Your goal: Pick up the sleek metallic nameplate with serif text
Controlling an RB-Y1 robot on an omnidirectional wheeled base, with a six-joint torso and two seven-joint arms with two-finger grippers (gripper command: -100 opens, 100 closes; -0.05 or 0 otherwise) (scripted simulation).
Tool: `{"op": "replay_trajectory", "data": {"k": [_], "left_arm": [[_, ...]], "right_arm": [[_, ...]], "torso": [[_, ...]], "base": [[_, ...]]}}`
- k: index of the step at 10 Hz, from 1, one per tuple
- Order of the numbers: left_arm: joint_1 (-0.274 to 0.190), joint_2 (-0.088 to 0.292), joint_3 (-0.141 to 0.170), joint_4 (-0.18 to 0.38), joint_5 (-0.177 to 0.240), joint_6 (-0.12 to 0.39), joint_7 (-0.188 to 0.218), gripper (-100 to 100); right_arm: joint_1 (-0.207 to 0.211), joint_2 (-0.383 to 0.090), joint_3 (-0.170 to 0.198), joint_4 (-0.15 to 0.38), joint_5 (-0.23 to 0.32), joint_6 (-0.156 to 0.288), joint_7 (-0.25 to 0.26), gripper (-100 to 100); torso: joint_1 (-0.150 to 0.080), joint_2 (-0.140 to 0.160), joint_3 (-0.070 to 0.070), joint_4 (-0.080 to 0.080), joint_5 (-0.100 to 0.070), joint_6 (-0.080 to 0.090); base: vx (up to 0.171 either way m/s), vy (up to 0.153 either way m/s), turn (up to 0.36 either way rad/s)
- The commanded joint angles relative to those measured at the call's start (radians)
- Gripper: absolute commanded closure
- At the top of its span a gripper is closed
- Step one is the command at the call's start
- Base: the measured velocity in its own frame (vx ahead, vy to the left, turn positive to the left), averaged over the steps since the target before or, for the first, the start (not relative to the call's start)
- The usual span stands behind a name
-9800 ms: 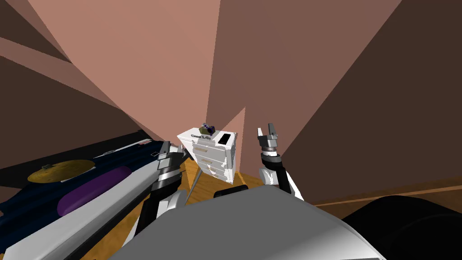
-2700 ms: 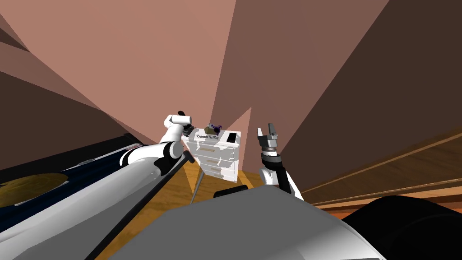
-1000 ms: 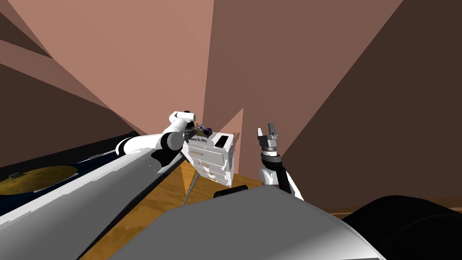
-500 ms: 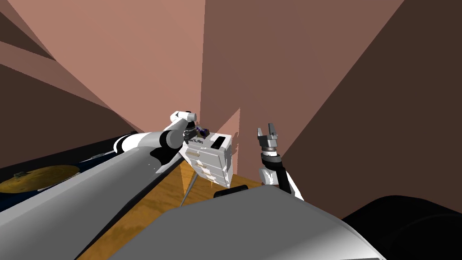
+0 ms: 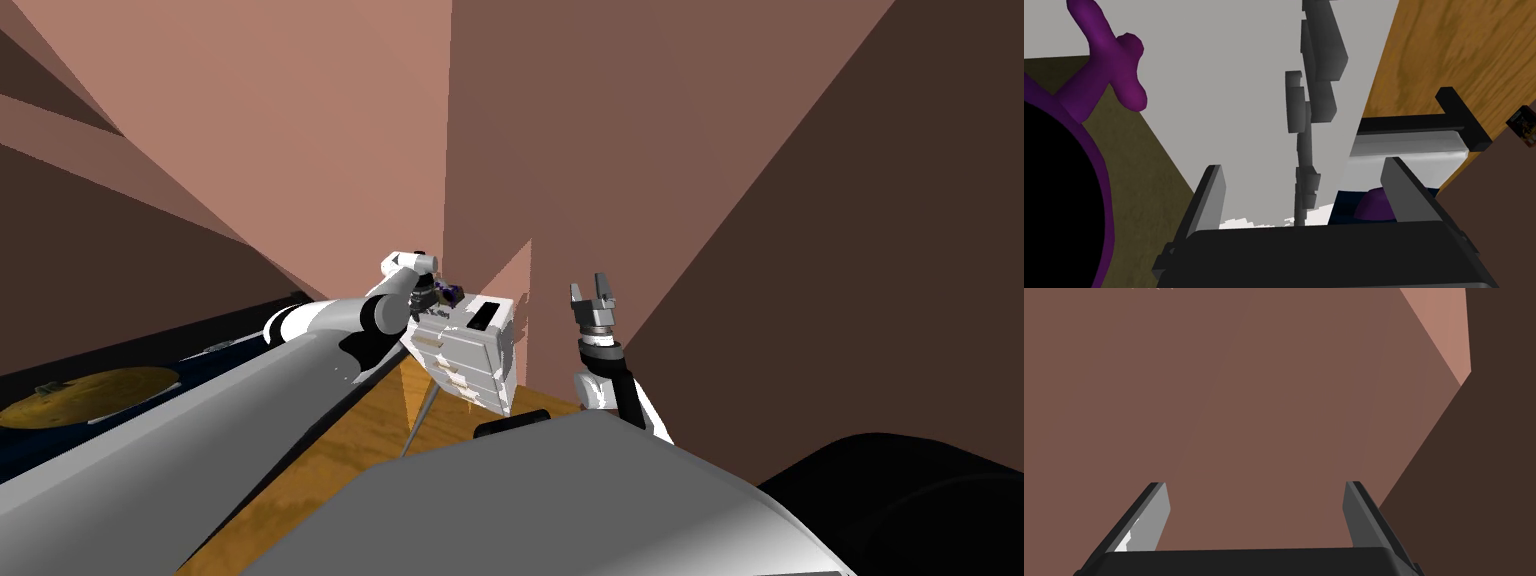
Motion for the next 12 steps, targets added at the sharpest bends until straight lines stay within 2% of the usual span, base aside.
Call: {"op": "replay_trajectory", "data": {"k": [1, 2, 3, 7, 8, 9, 11, 12], "left_arm": [[-0.011, 0.004, -0.001, 0.040, 0.001, -0.029, 0.007, -100], [-0.004, 0.001, -0.001, 0.019, 0.001, -0.013, 0.003, -100], [-0.005, 0.001, -0.001, 0.021, 0.001, -0.017, 0.004, 100], [-0.007, 0.001, 0.000, 0.019, 0.002, -0.019, 0.004, 100], [-0.007, 0.001, -0.001, 0.020, 0.001, -0.018, 0.005, 0], [-0.036, 0.011, 0.002, 0.035, -0.005, 0.003, -0.002, 100], [-0.040, 0.012, 0.003, 0.018, -0.006, 0.008, -0.003, 100], [-0.040, 0.012, 0.003, 0.034, -0.006, 0.008, -0.003, 100]], "right_arm": [[0.000, 0.000, 0.000, 0.000, 0.000, 0.000, 0.000, 0], [0.000, 0.000, 0.000, 0.000, 0.000, 0.000, 0.000, 0], [0.000, 0.000, 0.000, 0.000, 0.000, 0.000, 0.000, 0], [0.000, 0.000, 0.000, 0.000, 0.000, 0.000, 0.000, 0], [0.000, 0.000, 0.000, 0.000, 0.000, 0.000, 0.000, 0], [0.000, 0.000, 0.000, 0.000, 0.000, 0.000, 0.000, 0], [0.000, 0.000, 0.000, 0.000, 0.000, 0.000, 0.000, 0], [0.000, 0.000, 0.000, 0.000, 0.000, 0.000, 0.000, 0]], "torso": [[0.000, 0.000, 0.000, 0.000, 0.000, 0.000], [0.000, 0.000, 0.000, 0.000, 0.000, 0.000], [-0.001, 0.000, 0.000, 0.000, 0.000, 0.000], [-0.002, -0.001, -0.001, -0.001, -0.001, 0.000], [-0.002, -0.001, -0.001, -0.001, -0.001, 0.000], [-0.001, -0.001, -0.001, -0.001, 0.000, 0.000], [-0.003, 0.000, 0.000, 0.000, -0.001, 0.000], [-0.003, 0.000, 0.000, 0.000, -0.001, 0.001]], "base": [[-0.003, 0.016, 0.000], [0.000, 0.006, -0.001], [0.000, 0.000, 0.000], [0.000, 0.000, 0.000], [0.000, 0.000, 0.000], [0.001, -0.014, 0.005], [0.006, -0.019, 0.003], [0.003, -0.008, -0.003]]}}
